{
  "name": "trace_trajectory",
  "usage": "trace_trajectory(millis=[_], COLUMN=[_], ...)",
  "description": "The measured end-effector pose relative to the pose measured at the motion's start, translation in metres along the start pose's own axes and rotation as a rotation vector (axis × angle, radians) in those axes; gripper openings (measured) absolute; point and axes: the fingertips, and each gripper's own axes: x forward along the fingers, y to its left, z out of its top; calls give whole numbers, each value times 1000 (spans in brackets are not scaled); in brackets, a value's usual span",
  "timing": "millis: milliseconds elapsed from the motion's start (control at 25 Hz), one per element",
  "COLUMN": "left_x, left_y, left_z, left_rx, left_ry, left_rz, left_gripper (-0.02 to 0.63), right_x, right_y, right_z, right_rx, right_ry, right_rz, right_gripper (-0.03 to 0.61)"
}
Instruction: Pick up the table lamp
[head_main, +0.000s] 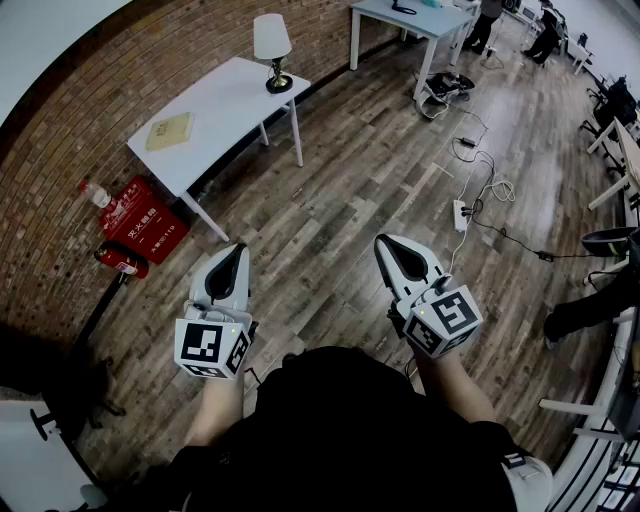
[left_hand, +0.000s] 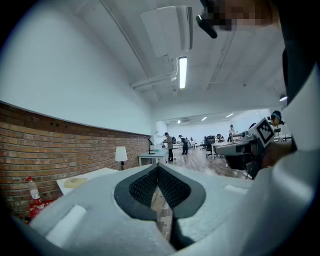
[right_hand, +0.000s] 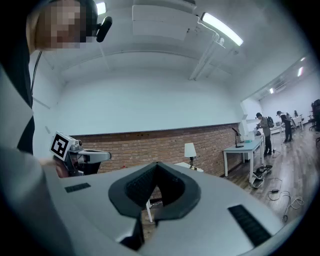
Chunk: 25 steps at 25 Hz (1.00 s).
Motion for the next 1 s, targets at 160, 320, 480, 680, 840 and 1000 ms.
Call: trace_trajectory(millis=[160, 320, 480, 680, 840, 1000], left_x=[10, 17, 25, 36, 45, 56], left_y=[-7, -23, -36, -52, -68, -65], left_z=[-1, -1, 4, 9, 5, 2], left_rx=[4, 3, 11, 18, 11, 10], left_ry=[2, 5, 7, 0, 11, 19], left_rz=[5, 7, 32, 65, 61, 62], left_gripper=[8, 8, 8, 8, 8, 8], right_x=[-3, -15, -31, -53, -62, -53], right_y=[-13, -23, -37, -61, -77, -84], right_z=[-2, -1, 9, 9, 4, 3], right_rx=[-4, -16, -36, -24, 8, 25], right_ry=[0, -9, -23, -17, -16, -18], right_rz=[2, 7, 30, 40, 42, 59], right_gripper=[12, 12, 12, 12, 12, 12])
